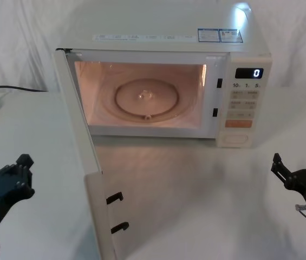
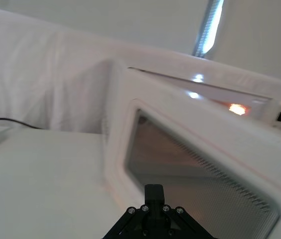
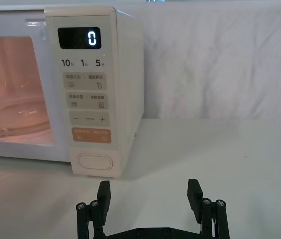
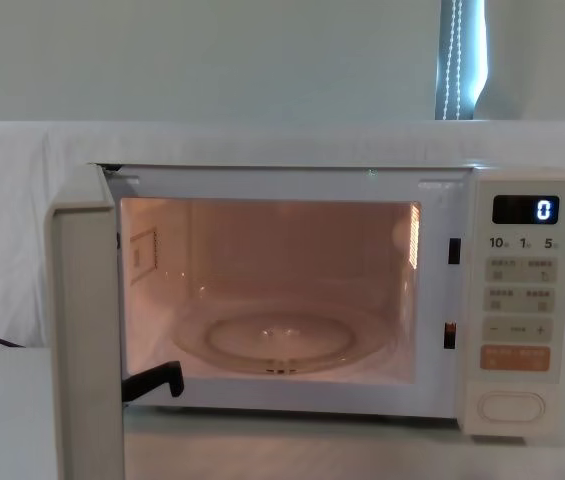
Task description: Press the button to open the microwave door with one hand; close the microwave door with the other hand.
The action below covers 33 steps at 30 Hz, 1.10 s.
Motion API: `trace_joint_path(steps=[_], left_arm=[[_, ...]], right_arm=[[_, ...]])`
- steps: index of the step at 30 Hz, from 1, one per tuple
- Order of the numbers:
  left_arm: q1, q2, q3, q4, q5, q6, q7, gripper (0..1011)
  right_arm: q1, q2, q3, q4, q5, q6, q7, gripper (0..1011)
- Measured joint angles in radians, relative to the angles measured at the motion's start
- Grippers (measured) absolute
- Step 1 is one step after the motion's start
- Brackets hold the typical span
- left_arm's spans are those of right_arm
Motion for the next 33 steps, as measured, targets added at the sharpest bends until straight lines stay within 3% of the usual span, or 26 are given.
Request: trace_joint_path(steps=[14, 33], left_arm=[[-0.064, 0.068, 0.072, -0.037, -0.064, 0.067, -0.037, 0], [-0.164, 0.102, 0.169, -0.020, -0.081, 0.069, -0.015, 0]], right_arm=[[0.000, 0.000, 0.000, 0.000, 0.000, 0.000, 0.000, 1002], [0.000, 0.000, 0.000, 0.000, 0.000, 0.000, 0.000, 1002]])
